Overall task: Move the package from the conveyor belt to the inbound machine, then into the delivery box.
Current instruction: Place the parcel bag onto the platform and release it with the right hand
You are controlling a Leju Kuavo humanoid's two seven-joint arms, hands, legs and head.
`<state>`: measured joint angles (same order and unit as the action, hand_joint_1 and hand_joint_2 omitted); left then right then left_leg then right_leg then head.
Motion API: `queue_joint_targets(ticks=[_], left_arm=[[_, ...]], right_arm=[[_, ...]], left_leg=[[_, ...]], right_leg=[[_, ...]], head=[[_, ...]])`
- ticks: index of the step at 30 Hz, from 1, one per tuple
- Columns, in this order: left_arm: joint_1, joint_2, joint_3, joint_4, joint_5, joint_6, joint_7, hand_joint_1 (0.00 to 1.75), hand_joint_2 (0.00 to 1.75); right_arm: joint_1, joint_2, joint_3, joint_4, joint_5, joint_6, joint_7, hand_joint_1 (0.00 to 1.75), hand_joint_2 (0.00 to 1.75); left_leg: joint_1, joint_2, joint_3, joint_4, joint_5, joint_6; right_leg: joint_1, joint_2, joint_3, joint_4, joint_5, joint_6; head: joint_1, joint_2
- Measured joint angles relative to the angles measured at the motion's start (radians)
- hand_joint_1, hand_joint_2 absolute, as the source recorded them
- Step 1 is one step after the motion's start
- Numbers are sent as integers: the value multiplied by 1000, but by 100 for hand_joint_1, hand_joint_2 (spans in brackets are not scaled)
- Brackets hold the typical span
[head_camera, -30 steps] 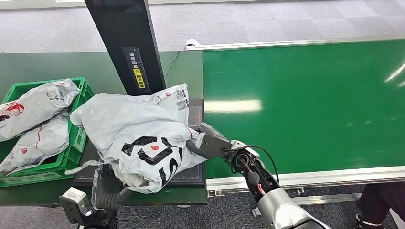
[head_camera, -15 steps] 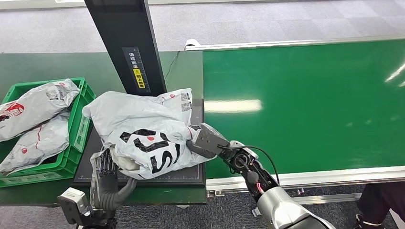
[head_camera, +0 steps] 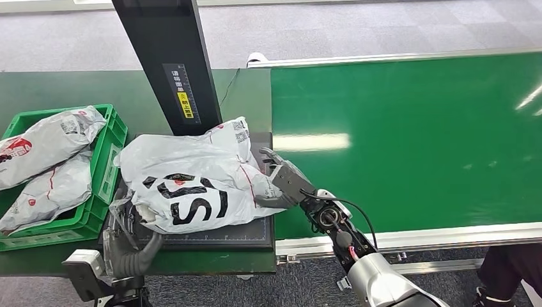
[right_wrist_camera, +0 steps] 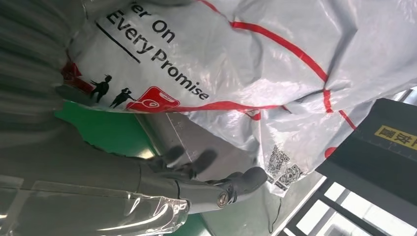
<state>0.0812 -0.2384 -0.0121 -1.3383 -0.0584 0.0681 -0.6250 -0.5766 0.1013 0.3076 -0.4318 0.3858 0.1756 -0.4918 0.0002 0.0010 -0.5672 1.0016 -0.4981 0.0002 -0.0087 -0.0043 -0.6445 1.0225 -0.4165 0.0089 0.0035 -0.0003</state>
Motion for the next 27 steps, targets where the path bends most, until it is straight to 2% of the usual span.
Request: queue_joint_targets(ticks=[2,8,17,23,27], left_arm=[[-1,-4,9,-1,10,35,-7,0,175],[8,-28,61,-49,98,243,-69,0,175],[24,-43,93,-106,120,292,-75,0,175],[61,-80,153,-276,115,438,-77,0,175],[90,-91,158,-386,70,525,-77,0,175]], right_arm=[[4,0,0,0,-1,-4,0,0,175],[24,0,8,0,14,-39,-1,0,175],[30,2,15,0,18,-44,-1,0,175],[30,6,33,0,18,-46,-1,0,175],[30,9,36,0,4,-62,-11,0,175]], left_leg=[[0,0,0,0,0,0],[0,0,0,0,0,0],[0,-1,0,0,0,0],[0,0,0,0,0,0],[0,0,0,0,0,0]], right_leg=[[0,0,0,0,0,0],[0,0,0,0,0,0],[0,0,0,0,0,0],[0,0,0,0,0,0],[0,0,0,0,0,0]], head=[[0,0],[0,0],[0,0],[0,0],[0,0]])
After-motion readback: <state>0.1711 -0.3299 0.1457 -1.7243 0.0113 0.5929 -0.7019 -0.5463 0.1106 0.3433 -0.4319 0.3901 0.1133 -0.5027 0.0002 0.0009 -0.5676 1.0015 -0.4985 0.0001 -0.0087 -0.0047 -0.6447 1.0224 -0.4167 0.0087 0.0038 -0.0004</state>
